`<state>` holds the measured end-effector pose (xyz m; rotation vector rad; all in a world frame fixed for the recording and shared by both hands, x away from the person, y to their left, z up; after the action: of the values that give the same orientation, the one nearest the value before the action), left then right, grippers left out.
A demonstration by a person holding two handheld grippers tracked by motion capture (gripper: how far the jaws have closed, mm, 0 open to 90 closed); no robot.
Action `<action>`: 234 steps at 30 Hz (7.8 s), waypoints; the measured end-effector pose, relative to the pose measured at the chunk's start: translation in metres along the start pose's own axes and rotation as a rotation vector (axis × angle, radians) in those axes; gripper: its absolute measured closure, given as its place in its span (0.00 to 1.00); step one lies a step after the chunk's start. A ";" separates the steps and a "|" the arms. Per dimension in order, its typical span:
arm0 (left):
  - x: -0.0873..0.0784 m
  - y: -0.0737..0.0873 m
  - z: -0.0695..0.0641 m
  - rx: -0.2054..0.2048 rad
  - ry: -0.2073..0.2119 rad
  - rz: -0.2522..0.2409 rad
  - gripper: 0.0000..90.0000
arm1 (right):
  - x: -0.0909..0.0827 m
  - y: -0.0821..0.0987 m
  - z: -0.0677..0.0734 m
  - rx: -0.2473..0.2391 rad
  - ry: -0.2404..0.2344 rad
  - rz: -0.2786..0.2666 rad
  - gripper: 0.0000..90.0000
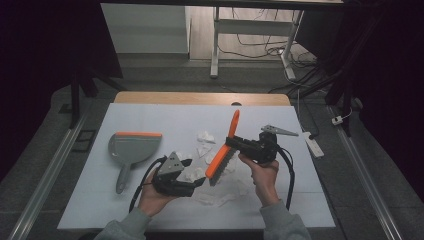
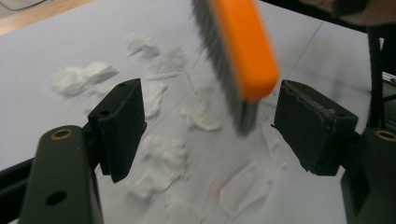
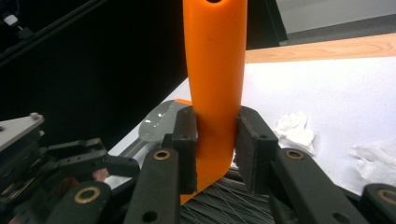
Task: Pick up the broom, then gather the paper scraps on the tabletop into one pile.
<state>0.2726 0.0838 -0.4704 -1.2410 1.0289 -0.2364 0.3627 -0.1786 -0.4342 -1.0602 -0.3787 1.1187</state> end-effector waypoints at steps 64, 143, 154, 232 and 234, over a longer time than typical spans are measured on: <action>0.006 0.002 -0.001 0.320 0.081 0.312 0.87 | 0.017 0.016 0.070 -0.658 -0.071 0.637 0.40; -0.078 0.055 0.087 -0.046 -0.248 0.196 0.36 | 0.008 0.007 -0.002 -0.564 0.195 0.545 0.75; -0.072 0.063 0.087 -0.090 -0.241 0.197 0.30 | 0.002 -0.012 -0.012 -0.544 0.283 0.511 0.75; -0.076 0.071 0.097 -0.157 -0.148 0.135 0.28 | 0.116 -0.066 -0.052 -0.551 0.515 0.709 0.75; -0.075 0.071 0.097 -0.156 -0.148 0.138 0.28 | 0.120 -0.064 -0.054 -0.566 0.532 0.721 0.75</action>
<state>0.2771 0.2229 -0.4961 -1.3013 1.0139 0.0428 0.4889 -0.1042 -0.4355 -2.0394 0.1540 1.3174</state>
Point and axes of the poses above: each handheld gripper's, and its own axes: x roughly forward along the jaws, y roughly out of its underside, z roughly to its left, the point moved 1 cm from there along x, roughly forward along the jaws, and after that the axes turned 4 degrees about -y, right-handed, at the moved point
